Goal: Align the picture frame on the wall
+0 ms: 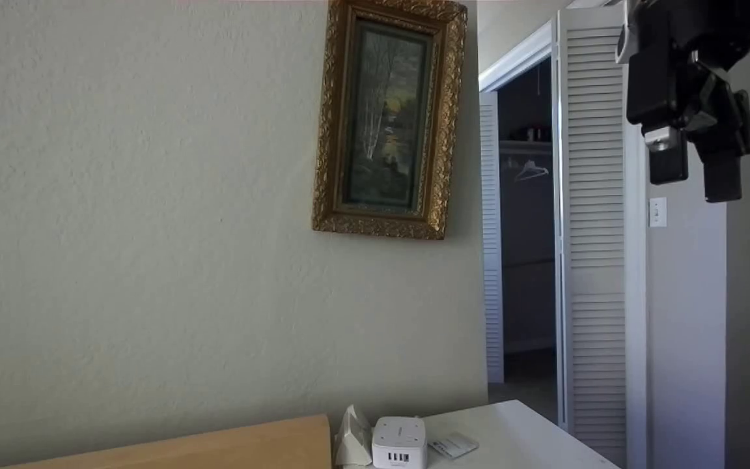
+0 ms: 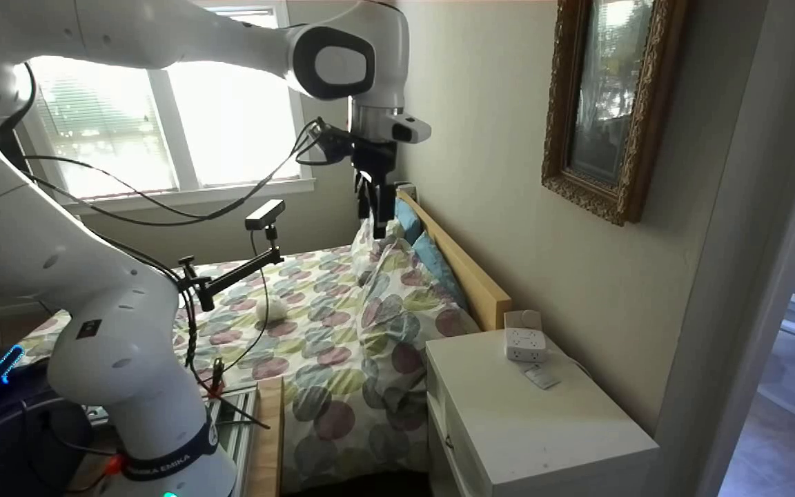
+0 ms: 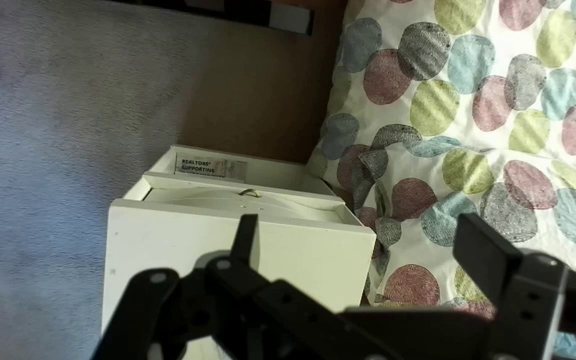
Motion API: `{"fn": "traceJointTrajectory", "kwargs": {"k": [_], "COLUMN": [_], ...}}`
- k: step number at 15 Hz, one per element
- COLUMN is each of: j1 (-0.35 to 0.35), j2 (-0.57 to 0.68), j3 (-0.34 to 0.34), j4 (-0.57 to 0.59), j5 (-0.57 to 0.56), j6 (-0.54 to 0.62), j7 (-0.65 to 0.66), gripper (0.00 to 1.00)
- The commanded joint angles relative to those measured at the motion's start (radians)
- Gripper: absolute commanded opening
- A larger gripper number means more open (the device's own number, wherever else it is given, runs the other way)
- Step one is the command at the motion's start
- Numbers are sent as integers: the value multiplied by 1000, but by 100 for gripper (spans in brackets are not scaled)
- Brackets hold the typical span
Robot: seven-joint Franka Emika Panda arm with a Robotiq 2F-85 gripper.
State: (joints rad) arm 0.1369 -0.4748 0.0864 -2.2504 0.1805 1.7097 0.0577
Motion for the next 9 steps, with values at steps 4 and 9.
{"fn": "traceJointTrajectory", "kwargs": {"k": [4, 9], "j1": [20, 33], "j2": [195, 315], "j3": [105, 226], "j4": [117, 194], "j5": [-8, -122], "j6": [114, 325], "j7": [73, 341], "gripper": [100, 100]}}
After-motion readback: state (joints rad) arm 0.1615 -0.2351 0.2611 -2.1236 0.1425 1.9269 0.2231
